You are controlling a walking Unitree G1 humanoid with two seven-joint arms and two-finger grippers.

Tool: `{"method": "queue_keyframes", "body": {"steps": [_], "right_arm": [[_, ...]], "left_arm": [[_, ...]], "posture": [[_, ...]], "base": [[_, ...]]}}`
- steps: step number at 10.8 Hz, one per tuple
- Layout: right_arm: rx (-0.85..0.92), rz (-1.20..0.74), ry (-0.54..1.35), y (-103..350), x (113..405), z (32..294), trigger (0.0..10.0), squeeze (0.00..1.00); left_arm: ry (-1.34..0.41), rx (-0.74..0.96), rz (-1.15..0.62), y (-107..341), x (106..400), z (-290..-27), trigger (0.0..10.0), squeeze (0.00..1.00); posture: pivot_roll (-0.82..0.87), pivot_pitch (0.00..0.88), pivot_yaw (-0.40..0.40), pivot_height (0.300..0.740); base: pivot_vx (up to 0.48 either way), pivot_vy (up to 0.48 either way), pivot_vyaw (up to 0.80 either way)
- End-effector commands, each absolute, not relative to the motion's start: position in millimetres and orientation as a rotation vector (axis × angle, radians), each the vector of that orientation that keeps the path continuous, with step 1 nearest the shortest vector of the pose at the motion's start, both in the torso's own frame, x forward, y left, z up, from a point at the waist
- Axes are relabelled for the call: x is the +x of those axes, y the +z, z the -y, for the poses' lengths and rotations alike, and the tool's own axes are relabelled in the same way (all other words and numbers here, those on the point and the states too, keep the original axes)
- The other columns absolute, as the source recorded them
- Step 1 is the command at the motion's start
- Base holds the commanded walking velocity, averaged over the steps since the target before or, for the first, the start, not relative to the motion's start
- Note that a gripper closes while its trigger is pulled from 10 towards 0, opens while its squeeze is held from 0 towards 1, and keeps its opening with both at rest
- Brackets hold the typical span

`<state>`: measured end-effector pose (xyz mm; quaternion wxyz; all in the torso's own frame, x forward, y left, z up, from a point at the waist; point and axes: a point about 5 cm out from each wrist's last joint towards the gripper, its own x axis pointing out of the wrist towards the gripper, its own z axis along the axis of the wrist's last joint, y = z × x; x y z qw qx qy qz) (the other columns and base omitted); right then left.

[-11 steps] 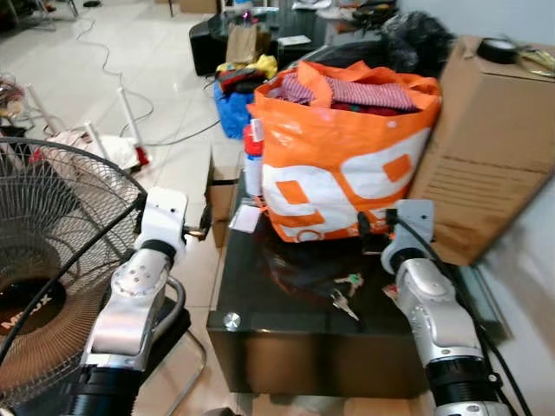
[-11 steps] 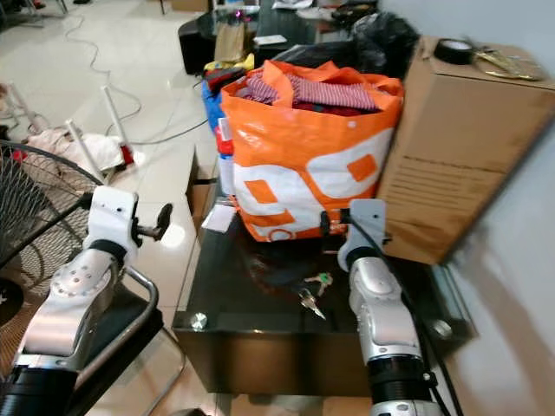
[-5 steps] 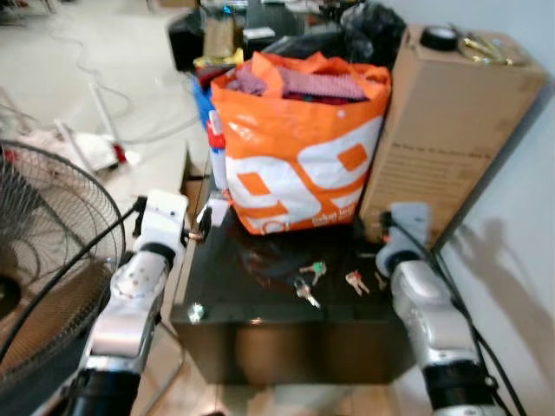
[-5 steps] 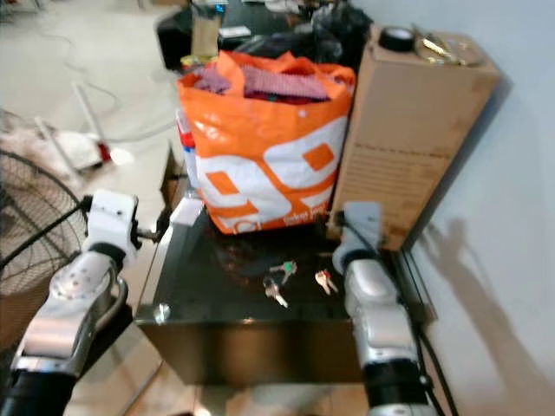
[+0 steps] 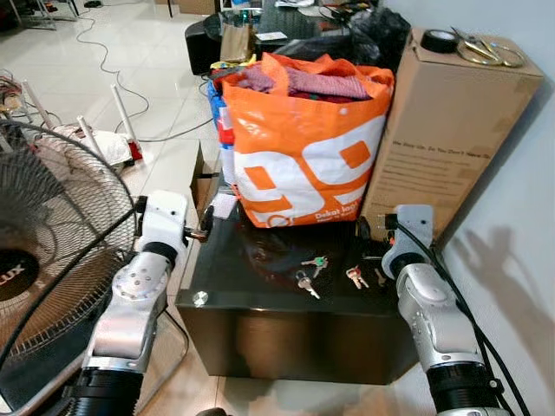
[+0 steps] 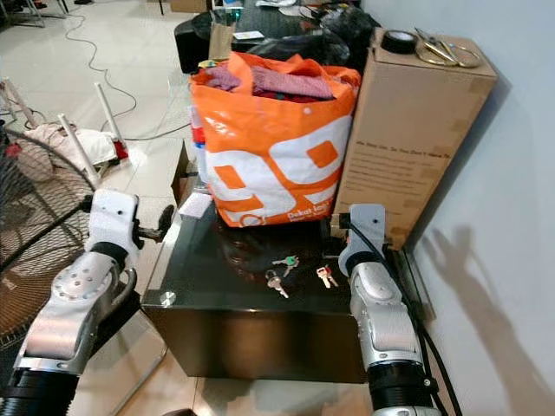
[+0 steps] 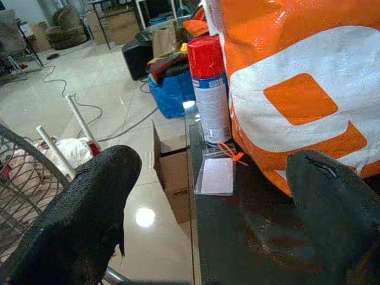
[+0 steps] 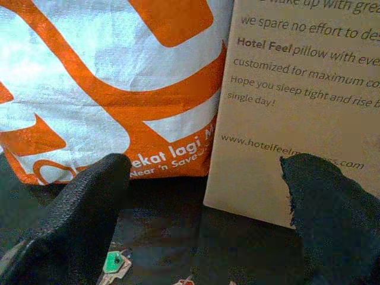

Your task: Hang keys on a hook

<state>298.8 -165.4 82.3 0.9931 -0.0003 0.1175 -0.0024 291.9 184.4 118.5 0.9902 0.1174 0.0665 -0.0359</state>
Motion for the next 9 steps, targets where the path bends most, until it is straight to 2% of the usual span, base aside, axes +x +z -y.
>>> {"method": "queue_keyframes", "body": {"steps": [1,2,4,9], "right_arm": [[-0.001,-0.218,-0.008,86.9,300.8,166.5,10.0,1.00],[-0.010,-0.242,-0.012,84.6,300.6,167.1,10.0,1.00],[-0.015,-0.252,-0.023,83.1,300.2,169.2,10.0,1.00],[-0.031,-0.249,-0.040,84.8,302.4,173.4,10.0,1.00]], "left_arm": [[-0.074,0.228,-0.138,118.3,292.0,-184.6,10.0,0.00],[-0.076,0.226,-0.137,118.4,292.0,-184.0,10.0,0.00],[-0.077,0.224,-0.138,118.3,292.0,-183.8,10.0,0.00],[-0.078,0.223,-0.141,118.2,293.1,-182.5,10.0,0.00]], "posture": [[-0.03,0.000,0.003,0.740],[-0.03,0.000,0.001,0.740],[-0.03,0.000,-0.001,0.740],[-0.03,0.000,-0.004,0.740]], "base": [[0.000,0.000,0.00],[0.247,0.000,0.00],[0.247,0.000,-0.78],[0.252,0.000,0.00]]}}
